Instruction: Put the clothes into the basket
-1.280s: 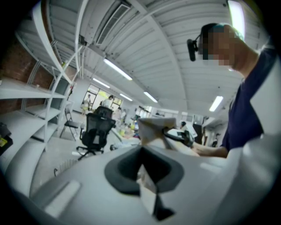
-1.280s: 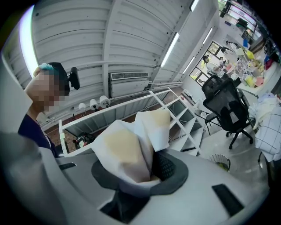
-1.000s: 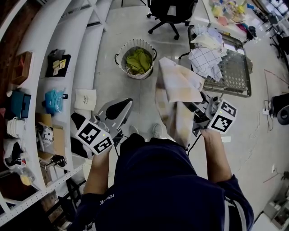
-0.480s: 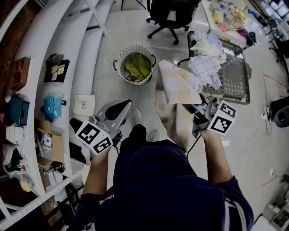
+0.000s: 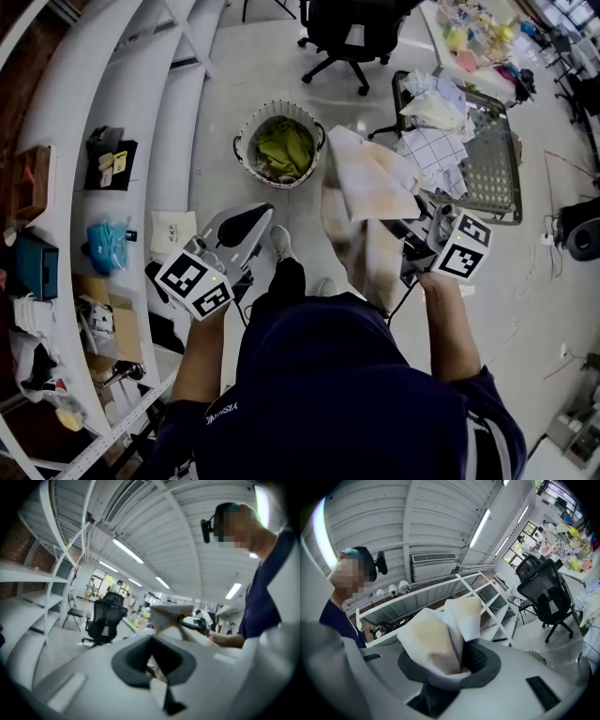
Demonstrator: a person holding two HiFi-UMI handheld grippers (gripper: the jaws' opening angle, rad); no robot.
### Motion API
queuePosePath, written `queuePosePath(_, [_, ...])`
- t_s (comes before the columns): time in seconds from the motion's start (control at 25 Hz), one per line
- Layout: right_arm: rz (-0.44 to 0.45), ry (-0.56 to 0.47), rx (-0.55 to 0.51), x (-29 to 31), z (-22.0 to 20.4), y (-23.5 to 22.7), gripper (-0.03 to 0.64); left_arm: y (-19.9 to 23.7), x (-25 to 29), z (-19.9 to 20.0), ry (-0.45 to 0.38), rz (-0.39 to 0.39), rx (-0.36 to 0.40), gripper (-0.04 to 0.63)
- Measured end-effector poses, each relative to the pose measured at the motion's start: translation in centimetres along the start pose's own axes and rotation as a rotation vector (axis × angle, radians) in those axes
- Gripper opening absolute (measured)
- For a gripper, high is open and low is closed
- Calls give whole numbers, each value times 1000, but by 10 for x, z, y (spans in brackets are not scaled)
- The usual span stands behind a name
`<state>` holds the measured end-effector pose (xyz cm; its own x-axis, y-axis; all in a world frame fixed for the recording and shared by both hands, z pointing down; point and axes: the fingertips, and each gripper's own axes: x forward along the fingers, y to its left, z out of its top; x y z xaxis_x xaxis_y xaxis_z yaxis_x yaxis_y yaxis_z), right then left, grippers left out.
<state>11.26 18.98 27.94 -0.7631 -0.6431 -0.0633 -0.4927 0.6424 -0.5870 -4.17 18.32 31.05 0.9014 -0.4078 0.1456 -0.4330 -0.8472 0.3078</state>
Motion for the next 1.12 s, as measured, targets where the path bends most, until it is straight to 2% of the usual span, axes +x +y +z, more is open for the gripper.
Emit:
queuePosePath(0.64, [0, 59, 48, 96, 12, -55, 124, 105, 21, 14, 5, 1, -80, 5])
queuePosePath(1.12, [-18, 73, 46, 162, 33, -84, 121, 177, 32, 40, -2, -25, -96, 3])
